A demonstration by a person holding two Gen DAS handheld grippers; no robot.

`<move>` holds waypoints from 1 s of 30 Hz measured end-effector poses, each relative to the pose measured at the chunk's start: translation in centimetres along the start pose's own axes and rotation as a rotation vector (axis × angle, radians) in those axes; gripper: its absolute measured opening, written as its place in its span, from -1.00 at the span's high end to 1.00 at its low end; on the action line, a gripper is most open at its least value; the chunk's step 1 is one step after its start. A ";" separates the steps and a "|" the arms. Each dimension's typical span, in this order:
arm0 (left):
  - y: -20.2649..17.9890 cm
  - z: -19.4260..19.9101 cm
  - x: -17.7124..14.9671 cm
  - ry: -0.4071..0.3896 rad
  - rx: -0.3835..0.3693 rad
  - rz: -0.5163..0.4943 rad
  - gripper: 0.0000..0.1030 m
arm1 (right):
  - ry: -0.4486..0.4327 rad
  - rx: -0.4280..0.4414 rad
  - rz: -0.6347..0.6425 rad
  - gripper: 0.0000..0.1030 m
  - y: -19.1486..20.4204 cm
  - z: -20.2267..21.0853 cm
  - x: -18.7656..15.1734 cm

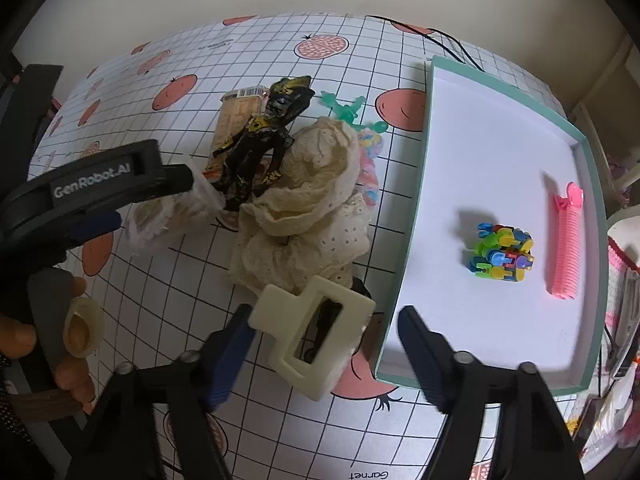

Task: Organize objects
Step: 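Grasp the cotton swab bag with the left tool while the right tool grasps the cream clip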

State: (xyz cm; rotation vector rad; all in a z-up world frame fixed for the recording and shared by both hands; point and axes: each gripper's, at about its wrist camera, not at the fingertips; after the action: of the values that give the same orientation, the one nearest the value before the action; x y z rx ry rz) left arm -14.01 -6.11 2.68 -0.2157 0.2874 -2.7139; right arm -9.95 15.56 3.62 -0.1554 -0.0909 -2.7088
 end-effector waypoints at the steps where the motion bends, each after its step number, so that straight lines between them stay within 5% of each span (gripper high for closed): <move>1: -0.1 -0.2 0.0 0.002 0.003 -0.004 -0.94 | -0.002 -0.006 0.004 -0.26 0.0 0.0 0.0; 17: -0.8 -1.1 0.0 0.012 0.030 -0.031 -0.92 | -0.018 0.032 -0.012 -0.17 -0.8 -0.1 0.1; 30: -1.0 -1.0 -0.1 -0.005 0.067 -0.054 -0.53 | -0.031 0.047 -0.020 -0.17 -1.3 0.0 0.3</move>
State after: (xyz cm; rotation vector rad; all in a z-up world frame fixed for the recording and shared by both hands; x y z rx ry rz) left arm -14.55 -4.98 1.96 -0.2141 0.1919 -2.7705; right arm -10.79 16.62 3.66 -0.1840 -0.1661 -2.7219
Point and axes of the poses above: each gripper's, at about its wrist camera, not at the fingertips, and z roughly against the way its jaws point, y to its left, x to its top, and after that the axes turned 7 degrees about y, right-handed
